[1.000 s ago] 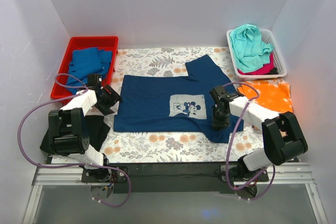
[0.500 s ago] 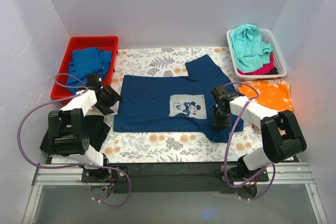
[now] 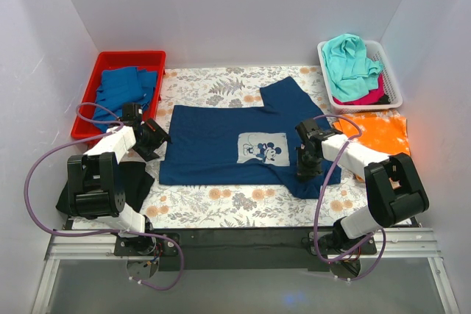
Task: Fold and stack the t-shirts
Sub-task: Fold the flattened tshirt in 1/3 of the way
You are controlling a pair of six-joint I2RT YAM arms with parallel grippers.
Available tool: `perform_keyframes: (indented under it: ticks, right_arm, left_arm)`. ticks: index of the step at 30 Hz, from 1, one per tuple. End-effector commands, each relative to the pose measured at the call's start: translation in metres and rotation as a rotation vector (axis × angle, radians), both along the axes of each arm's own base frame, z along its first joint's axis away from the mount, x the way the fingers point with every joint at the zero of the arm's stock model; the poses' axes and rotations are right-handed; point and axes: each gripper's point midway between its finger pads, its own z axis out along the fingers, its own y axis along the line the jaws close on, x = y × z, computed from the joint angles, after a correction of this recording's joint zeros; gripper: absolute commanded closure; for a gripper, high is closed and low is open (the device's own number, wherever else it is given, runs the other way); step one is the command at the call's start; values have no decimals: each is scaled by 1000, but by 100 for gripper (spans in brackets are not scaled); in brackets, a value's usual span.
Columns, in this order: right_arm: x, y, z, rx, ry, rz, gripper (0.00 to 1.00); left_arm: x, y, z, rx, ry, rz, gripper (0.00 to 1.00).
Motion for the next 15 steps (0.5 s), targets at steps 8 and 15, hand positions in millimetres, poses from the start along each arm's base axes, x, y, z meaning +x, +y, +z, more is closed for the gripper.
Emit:
perform_keyframes:
  ticks: [8, 15]
  right_arm:
    - [22, -3, 26, -25, -94, -23, 99]
    - [32, -6, 44, -45, -141, -32, 99]
  left_arm:
    - [-2, 3, 8, 20, -32, -5, 34]
    - [-3, 3, 6, 17, -31, -6, 34]
